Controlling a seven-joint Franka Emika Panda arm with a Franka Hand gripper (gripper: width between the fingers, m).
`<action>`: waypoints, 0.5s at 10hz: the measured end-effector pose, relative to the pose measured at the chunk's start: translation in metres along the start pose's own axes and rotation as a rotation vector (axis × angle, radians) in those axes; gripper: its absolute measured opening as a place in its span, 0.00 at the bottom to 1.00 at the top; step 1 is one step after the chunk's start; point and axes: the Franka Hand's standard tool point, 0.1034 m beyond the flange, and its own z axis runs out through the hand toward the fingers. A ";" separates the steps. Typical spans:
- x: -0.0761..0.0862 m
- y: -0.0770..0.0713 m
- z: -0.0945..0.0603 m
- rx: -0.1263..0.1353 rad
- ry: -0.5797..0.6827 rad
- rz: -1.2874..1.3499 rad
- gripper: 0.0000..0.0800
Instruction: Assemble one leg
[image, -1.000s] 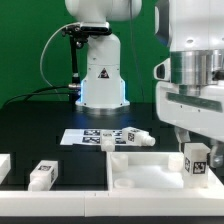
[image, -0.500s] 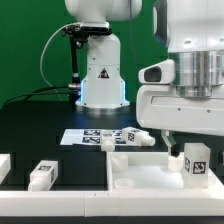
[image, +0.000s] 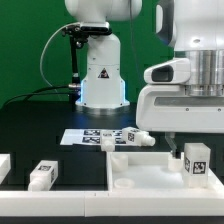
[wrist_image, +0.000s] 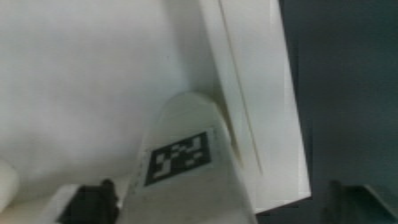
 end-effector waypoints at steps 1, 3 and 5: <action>0.000 0.003 0.000 -0.003 -0.001 0.045 0.48; 0.002 0.008 0.001 -0.011 0.002 0.165 0.36; 0.003 0.015 0.000 -0.048 0.012 0.328 0.36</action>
Offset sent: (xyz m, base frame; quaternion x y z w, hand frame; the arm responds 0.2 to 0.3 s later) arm 0.0049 -0.0101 0.0028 -0.0572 0.0374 0.2044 0.9765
